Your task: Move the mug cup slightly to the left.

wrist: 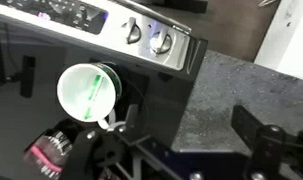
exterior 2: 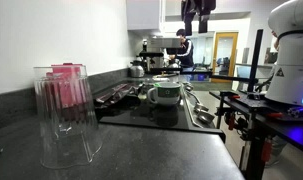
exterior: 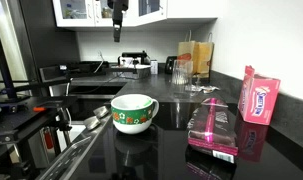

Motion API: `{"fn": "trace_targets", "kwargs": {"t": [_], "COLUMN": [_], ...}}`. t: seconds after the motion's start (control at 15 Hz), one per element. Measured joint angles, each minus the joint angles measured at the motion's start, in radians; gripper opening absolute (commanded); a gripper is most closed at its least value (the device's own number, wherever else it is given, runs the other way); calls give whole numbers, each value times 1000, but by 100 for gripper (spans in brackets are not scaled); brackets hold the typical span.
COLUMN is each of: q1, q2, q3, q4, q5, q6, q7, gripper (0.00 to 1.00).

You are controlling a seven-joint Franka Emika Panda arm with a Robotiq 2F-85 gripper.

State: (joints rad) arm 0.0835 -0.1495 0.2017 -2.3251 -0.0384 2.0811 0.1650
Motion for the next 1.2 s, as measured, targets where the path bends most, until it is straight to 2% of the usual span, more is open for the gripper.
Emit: {"fn": "trace_targets", "kwargs": {"t": [0.67,0.93,1.2], "q1": [0,-22,-47], "q2": [8,85,242], "q3": [-21,-91,-143], "q4": [1,1,9], "q5": [-23,-55,-57], "q6": [22,154,316], "q7": [-8,-107,-127], "gripper": [100,100,100]}}
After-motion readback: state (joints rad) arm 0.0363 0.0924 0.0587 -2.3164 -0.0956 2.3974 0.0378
